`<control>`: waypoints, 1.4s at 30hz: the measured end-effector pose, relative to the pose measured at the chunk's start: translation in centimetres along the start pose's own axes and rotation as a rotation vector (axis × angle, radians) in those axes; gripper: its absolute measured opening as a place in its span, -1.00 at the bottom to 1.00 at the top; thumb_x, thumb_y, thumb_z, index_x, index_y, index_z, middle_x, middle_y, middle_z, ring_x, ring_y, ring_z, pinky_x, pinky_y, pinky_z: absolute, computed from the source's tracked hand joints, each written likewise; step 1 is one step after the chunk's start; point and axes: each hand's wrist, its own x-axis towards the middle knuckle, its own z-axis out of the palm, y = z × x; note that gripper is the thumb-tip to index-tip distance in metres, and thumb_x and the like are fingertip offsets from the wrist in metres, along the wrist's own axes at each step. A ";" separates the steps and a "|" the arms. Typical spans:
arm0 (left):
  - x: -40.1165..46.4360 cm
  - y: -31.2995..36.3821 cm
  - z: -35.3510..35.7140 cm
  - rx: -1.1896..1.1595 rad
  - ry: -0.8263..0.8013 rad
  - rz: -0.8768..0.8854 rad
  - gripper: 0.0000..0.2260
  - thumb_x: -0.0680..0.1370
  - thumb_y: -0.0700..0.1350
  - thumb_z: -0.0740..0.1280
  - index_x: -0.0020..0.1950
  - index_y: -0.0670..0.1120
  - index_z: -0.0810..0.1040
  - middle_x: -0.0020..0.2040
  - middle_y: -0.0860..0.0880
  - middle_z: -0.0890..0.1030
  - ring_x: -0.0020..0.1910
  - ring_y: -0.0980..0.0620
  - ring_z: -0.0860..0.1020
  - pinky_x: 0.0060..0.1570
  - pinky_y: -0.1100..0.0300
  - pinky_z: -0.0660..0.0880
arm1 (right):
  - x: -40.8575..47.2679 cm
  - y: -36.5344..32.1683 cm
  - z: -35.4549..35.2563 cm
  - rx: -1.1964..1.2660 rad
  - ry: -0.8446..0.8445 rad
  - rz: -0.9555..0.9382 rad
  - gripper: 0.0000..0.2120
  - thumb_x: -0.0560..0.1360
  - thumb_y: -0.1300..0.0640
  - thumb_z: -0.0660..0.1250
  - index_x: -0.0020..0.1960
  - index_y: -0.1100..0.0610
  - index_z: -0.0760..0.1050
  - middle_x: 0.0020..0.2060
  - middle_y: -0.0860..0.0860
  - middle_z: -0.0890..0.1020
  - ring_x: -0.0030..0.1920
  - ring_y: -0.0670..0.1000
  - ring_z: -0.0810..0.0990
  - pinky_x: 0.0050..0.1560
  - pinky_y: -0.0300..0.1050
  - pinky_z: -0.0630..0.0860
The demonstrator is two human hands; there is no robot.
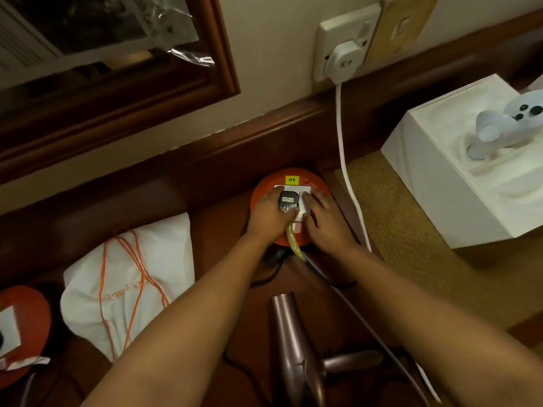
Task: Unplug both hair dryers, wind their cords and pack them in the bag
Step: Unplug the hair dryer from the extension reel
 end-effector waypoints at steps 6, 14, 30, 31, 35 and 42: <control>0.3 -0.1 0.5 0.011 0.004 -0.004 -0.42 0.46 -0.10 0.45 0.42 -0.24 0.36 0.32 -0.20 0.47 0.30 -0.13 0.43 0.21 0.22 0.29 | 0.2 0.1 0.3 -0.057 0.043 -0.010 -0.53 0.53 0.18 0.17 0.44 0.19 0.32 0.41 0.19 0.34 0.40 0.19 0.28 0.38 0.05 0.24; 0.3 -0.7 0.7 0.007 0.045 0.034 -0.42 0.46 -0.05 0.46 0.41 -0.23 0.38 0.30 -0.19 0.49 0.27 -0.12 0.46 0.17 0.23 0.32 | 0.1 0.2 0.3 -0.138 0.037 -0.024 -0.51 0.50 0.13 0.11 0.42 0.16 0.33 0.38 0.16 0.37 0.35 0.18 0.33 0.27 0.10 0.34; 0.2 -0.9 0.5 -0.005 -0.004 0.016 -0.37 0.47 -0.03 0.46 0.45 -0.20 0.32 0.34 -0.19 0.45 0.29 -0.11 0.44 0.19 0.24 0.33 | 0.2 -0.7 -0.1 -0.163 -0.018 0.037 -0.49 0.51 0.08 0.08 0.45 0.13 0.28 0.41 0.13 0.32 0.38 0.15 0.29 0.27 0.12 0.33; 0.2 -1.0 0.2 -0.020 -0.023 0.006 -0.38 0.47 -0.03 0.46 0.45 -0.19 0.33 0.32 -0.17 0.47 0.29 -0.10 0.45 0.17 0.26 0.34 | 0.3 -0.8 -0.1 -0.144 -0.017 0.042 -0.50 0.52 0.10 0.10 0.45 0.15 0.28 0.42 0.13 0.32 0.39 0.15 0.28 0.30 0.11 0.32; -0.2 -1.9 -1.5 -0.004 -0.044 0.031 -0.56 0.54 -0.17 0.34 0.41 -0.13 0.37 0.14 -0.08 0.57 0.15 -0.08 0.54 -0.04 0.38 0.38 | 0.7 -1.4 -0.4 -0.015 -0.004 0.095 -0.58 0.56 0.14 0.19 0.40 0.22 0.36 0.39 0.20 0.35 0.38 0.20 0.30 0.37 0.07 0.27; -0.9 -4.7 -2.5 0.249 -0.119 -0.003 -0.42 0.55 -0.07 0.31 0.54 -0.03 0.18 0.49 -0.14 0.19 0.42 -0.19 0.24 0.39 -0.08 0.28 | 1.4 -4.7 0.2 -0.108 0.014 0.232 -0.45 0.50 -0.17 0.25 0.34 0.17 0.38 0.28 0.18 0.42 0.29 0.20 0.33 0.21 0.05 0.32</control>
